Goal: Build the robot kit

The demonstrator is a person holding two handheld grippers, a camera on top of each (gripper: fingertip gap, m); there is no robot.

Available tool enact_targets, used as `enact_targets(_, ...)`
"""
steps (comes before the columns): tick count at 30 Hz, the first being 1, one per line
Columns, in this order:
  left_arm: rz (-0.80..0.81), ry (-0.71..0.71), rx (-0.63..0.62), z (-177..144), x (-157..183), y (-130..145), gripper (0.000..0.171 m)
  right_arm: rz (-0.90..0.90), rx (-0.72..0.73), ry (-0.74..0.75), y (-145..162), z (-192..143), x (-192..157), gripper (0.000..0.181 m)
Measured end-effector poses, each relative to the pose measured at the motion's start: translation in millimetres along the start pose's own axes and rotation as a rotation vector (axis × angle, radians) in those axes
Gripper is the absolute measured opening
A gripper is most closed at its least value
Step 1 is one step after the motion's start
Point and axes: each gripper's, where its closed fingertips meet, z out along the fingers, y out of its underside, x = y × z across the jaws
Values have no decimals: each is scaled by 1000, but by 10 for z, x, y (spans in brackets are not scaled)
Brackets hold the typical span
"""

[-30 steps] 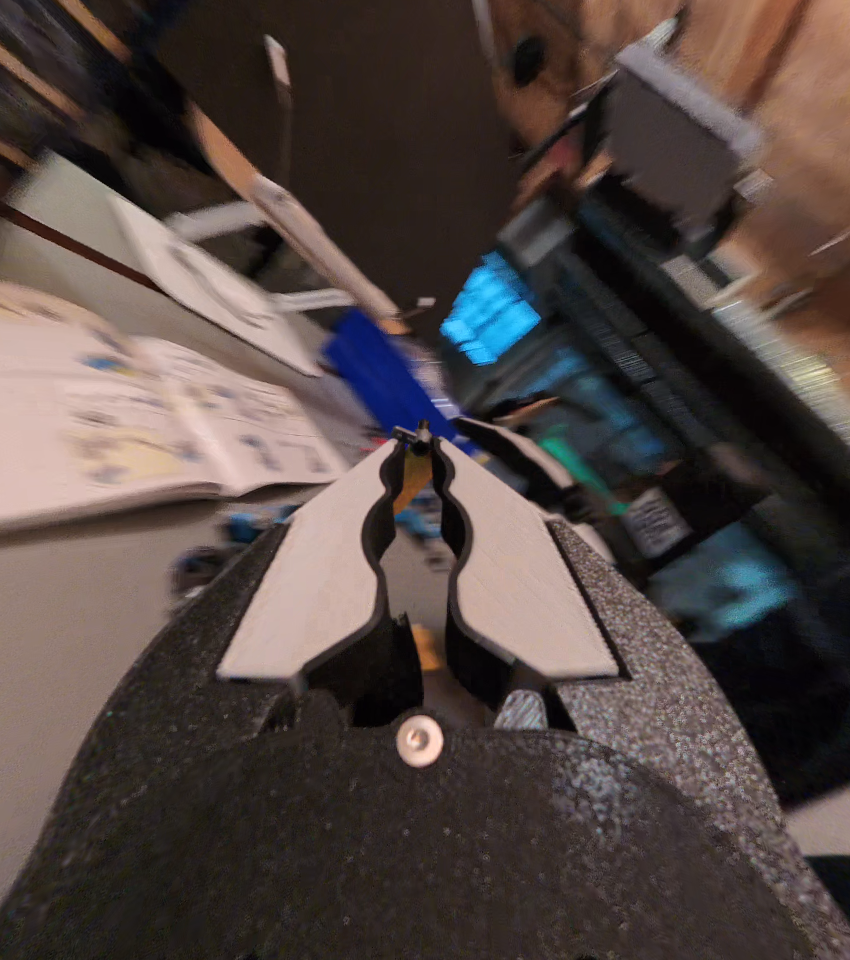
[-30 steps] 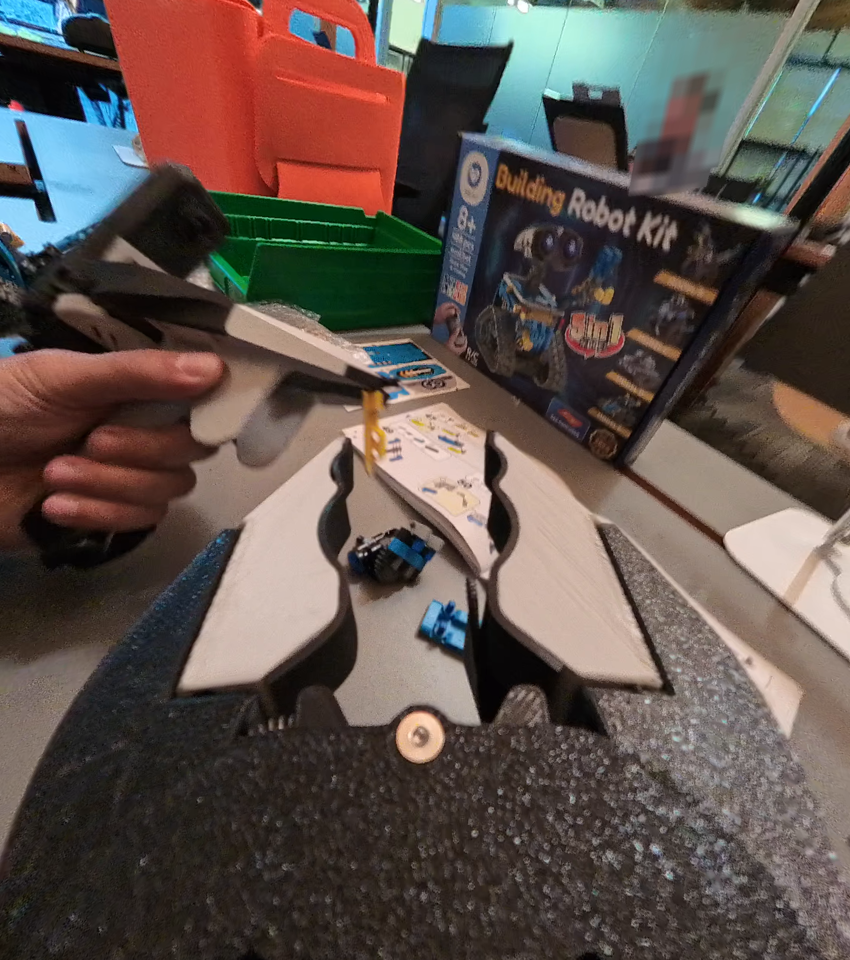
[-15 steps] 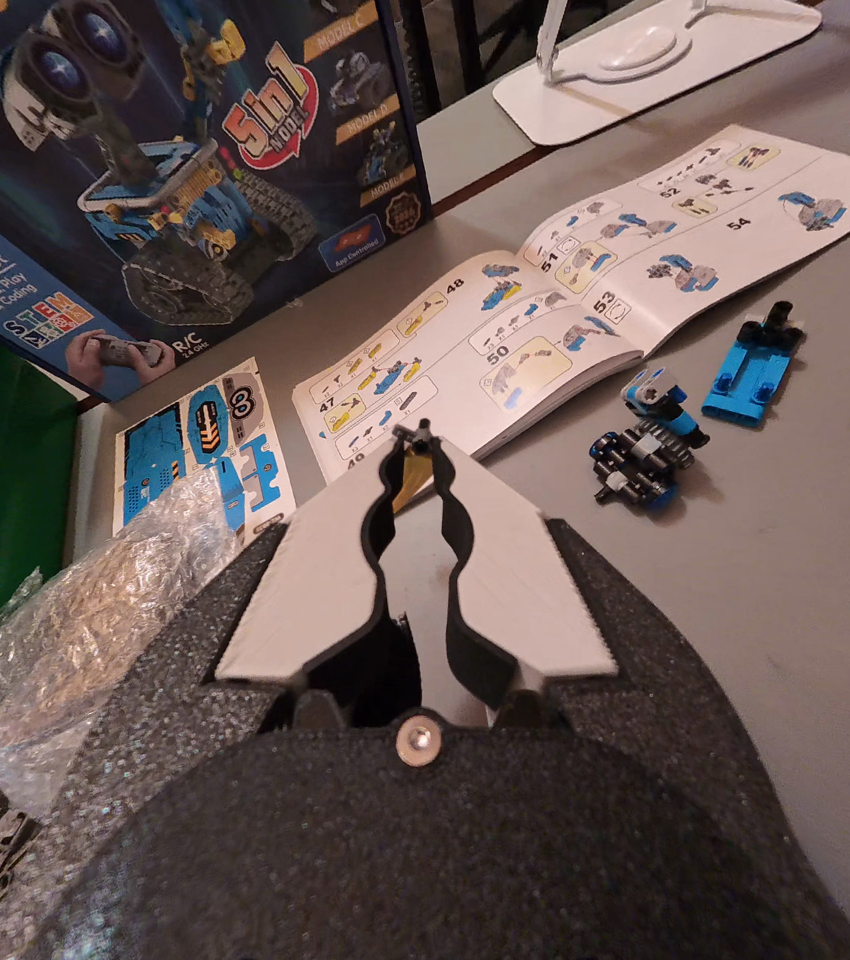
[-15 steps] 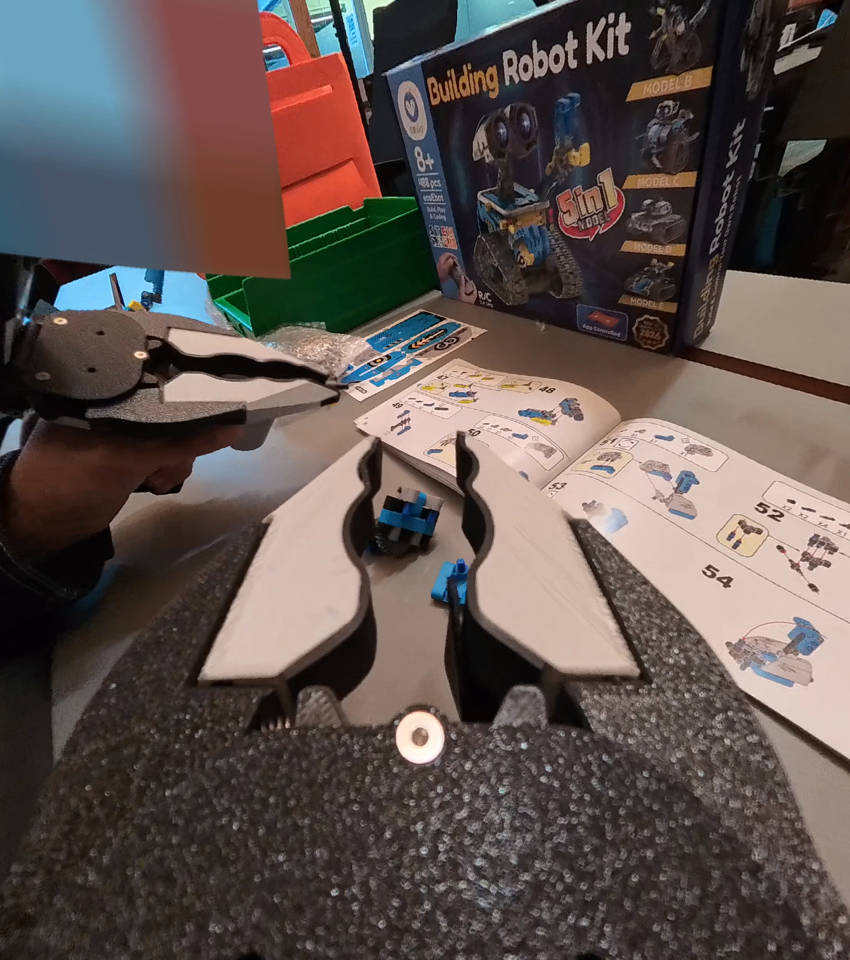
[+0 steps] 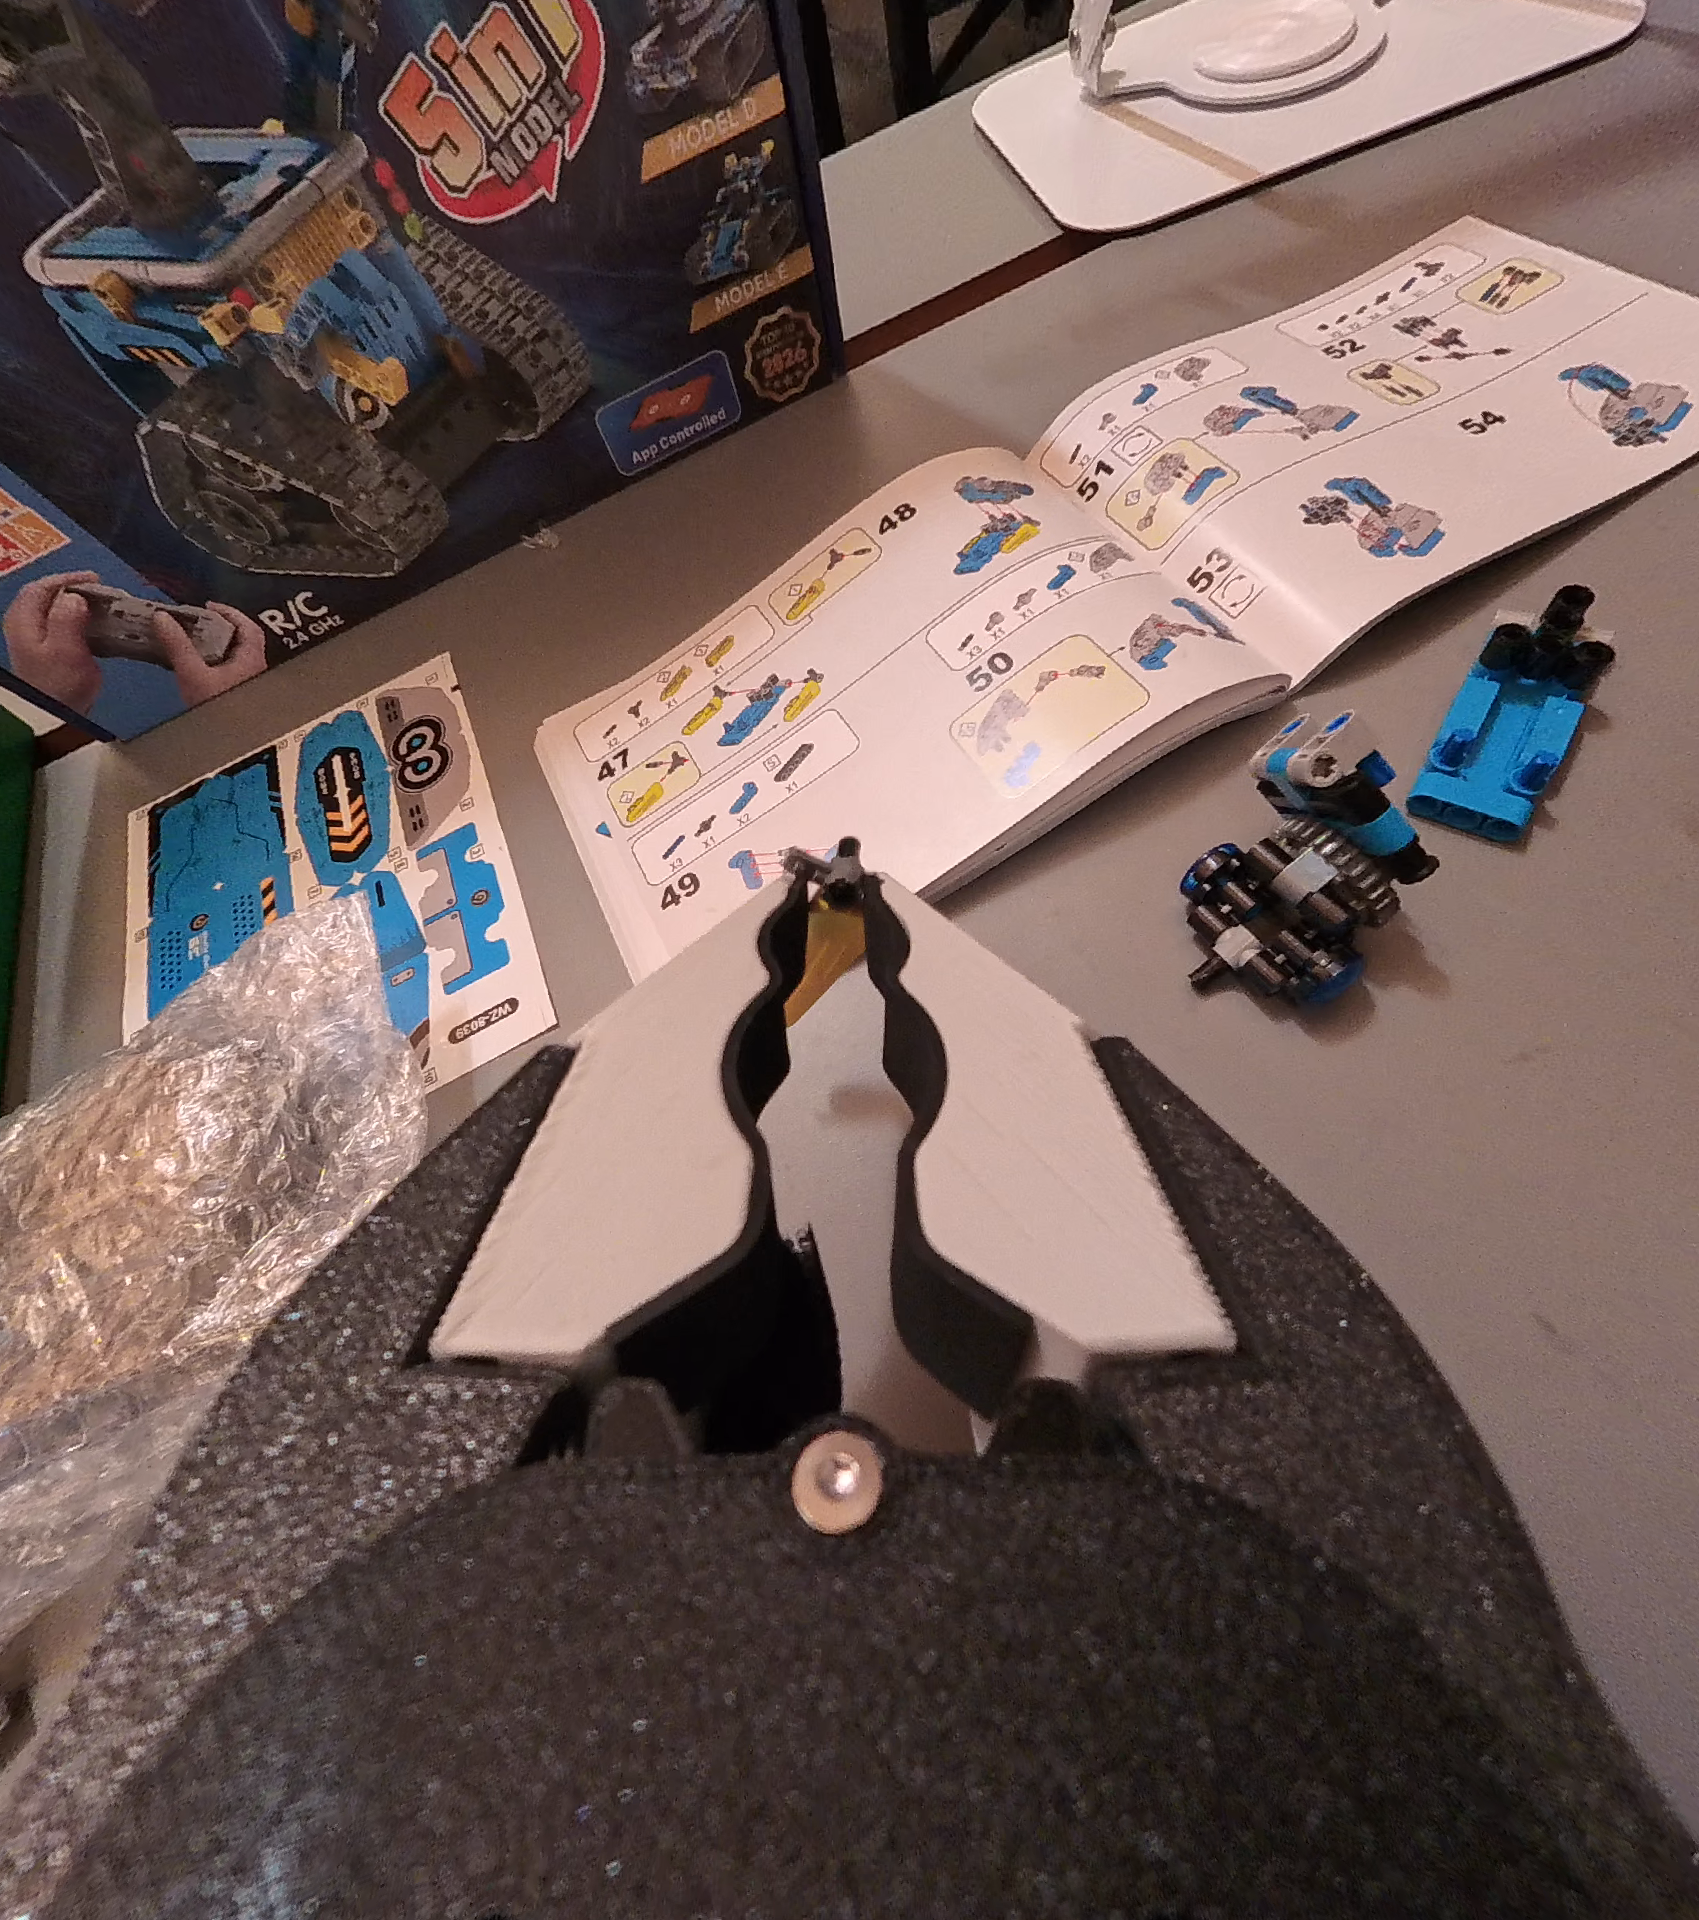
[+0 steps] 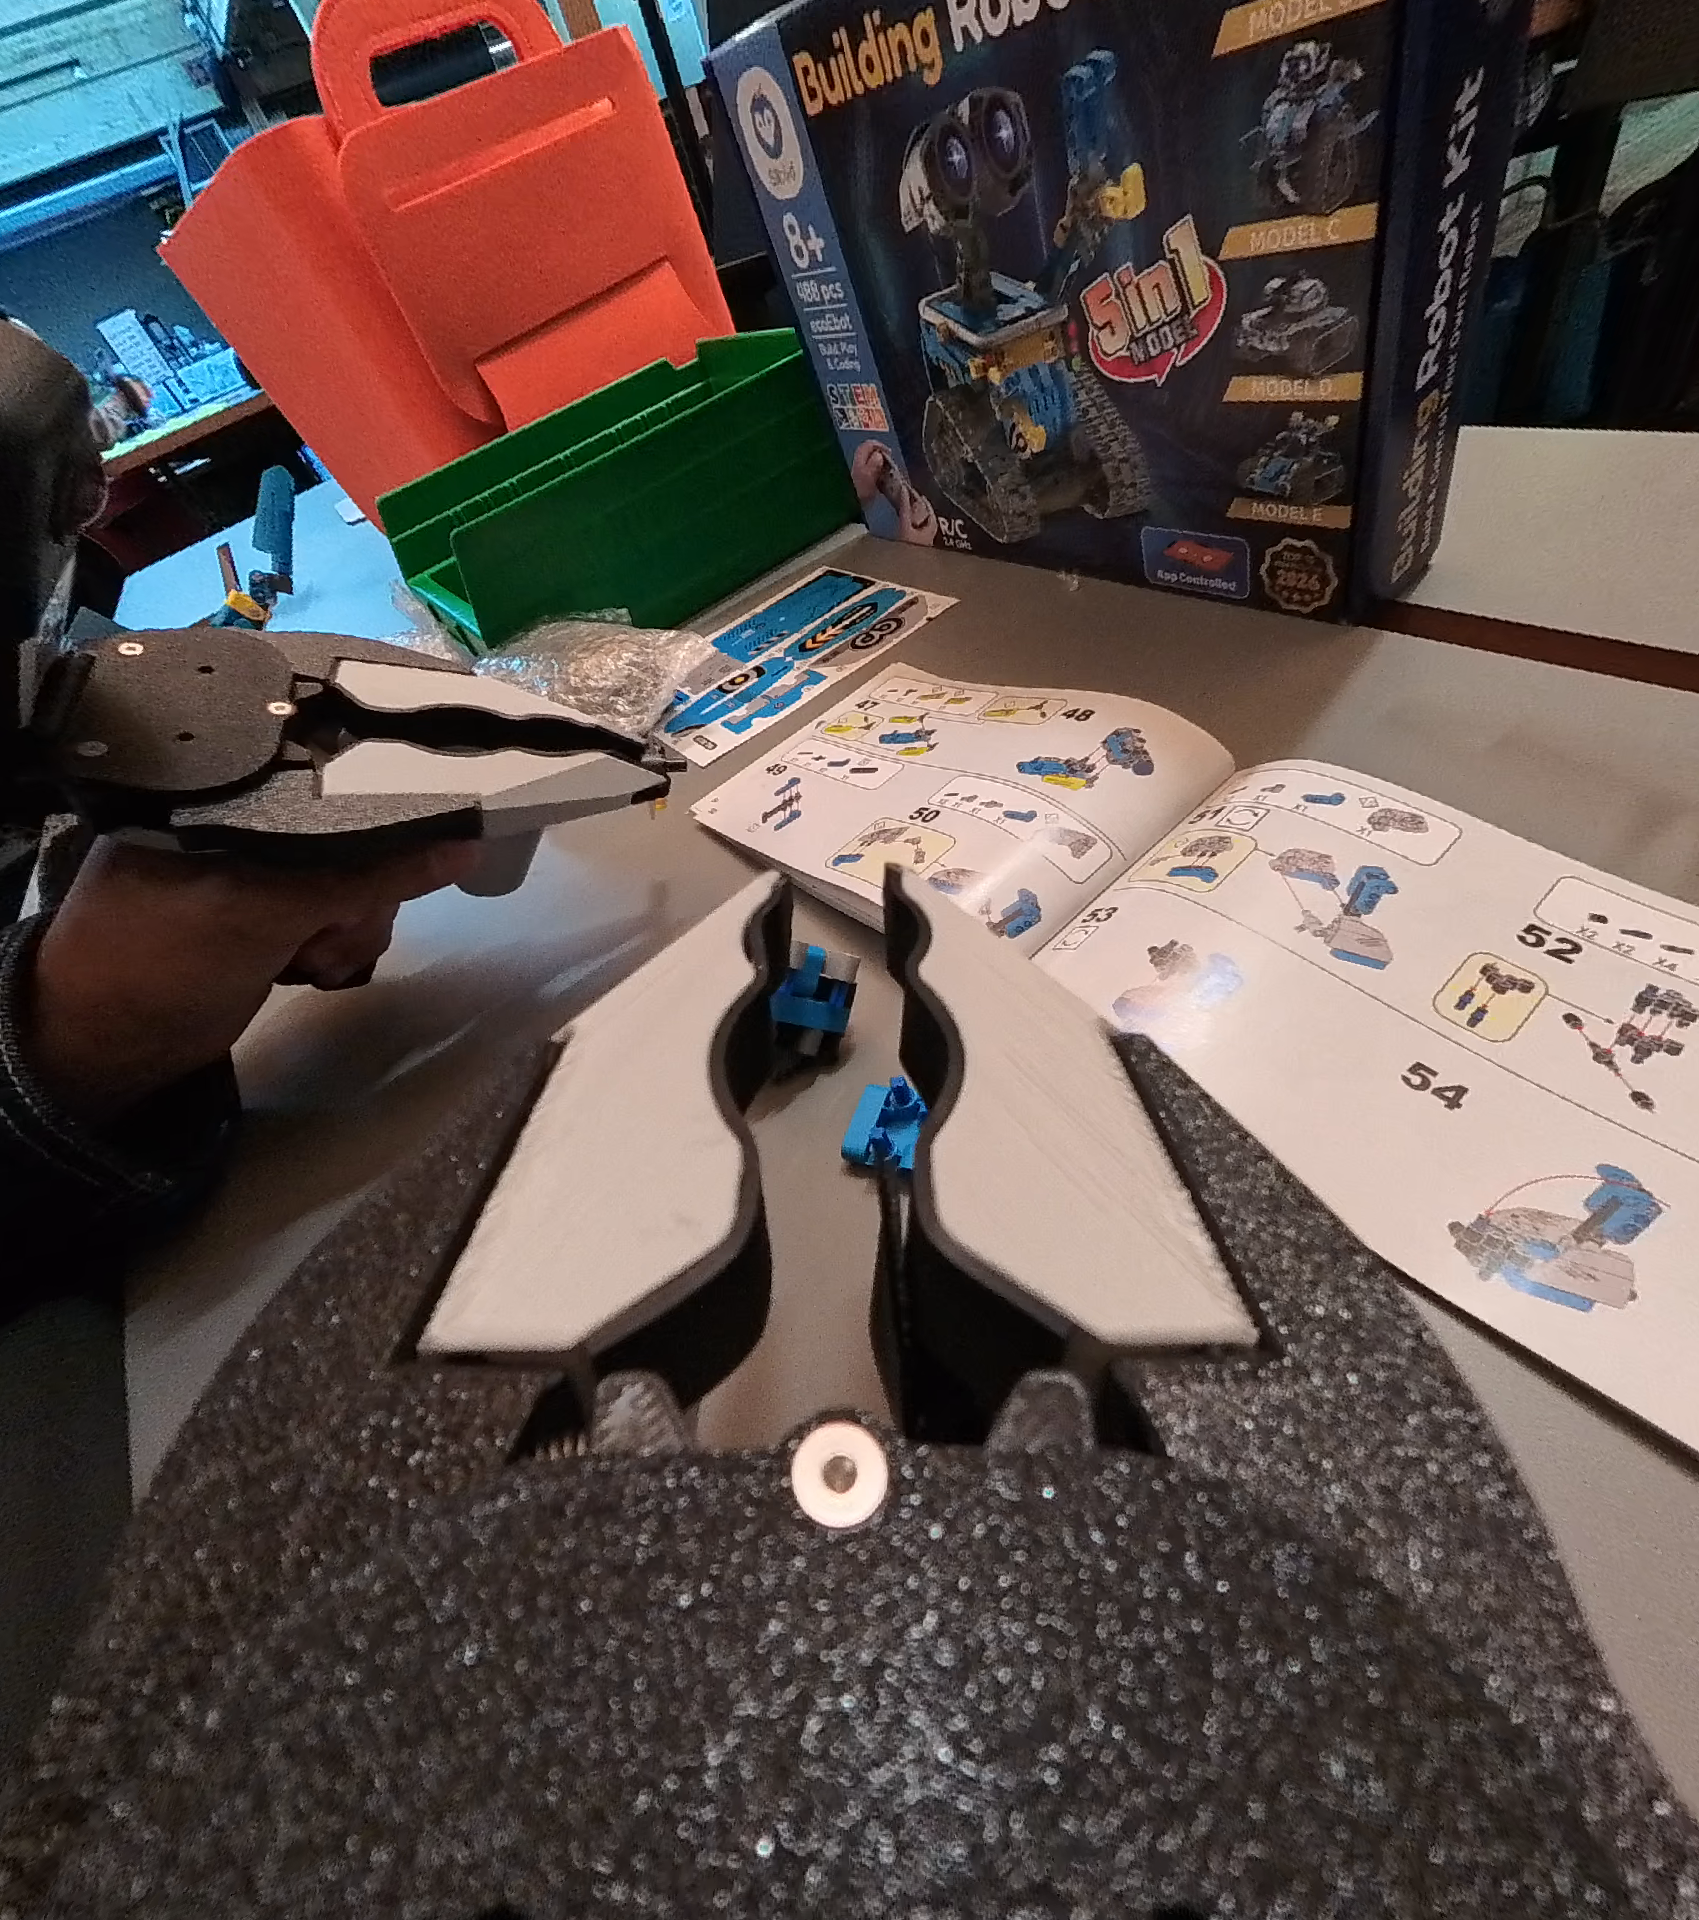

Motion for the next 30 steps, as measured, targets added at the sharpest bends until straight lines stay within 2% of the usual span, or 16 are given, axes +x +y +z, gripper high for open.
enact_targets(8, 0, 21, 1, 10, 37, 3, 10, -24, -15, 33, 6, -24, 96, 13)
enact_targets(11, 6, 43, -8, 23, 84, 17, 11, -99, -64, 111, 9, -95, 350, 18)
enact_targets(15, 13, 75, -6, 27, 160, 6, 10, -99, -83, 187, 11, -219, 635, 16)
enact_targets(18, 36, 72, 2, 5, 182, -15, 11, -73, -94, 193, 16, -253, 721, 16)
enact_targets(22, 45, 54, 27, -46, 167, -64, 10, 30, -83, 112, 30, -225, 628, 15)
enact_targets(27, 29, 54, 82, -134, 167, -163, 11, 76, -61, 52, -3, -207, 503, 15)
enact_targets(30, 95, 64, 148, -216, 281, -292, 10, 108, -31, -66, -61, -178, 268, 18)
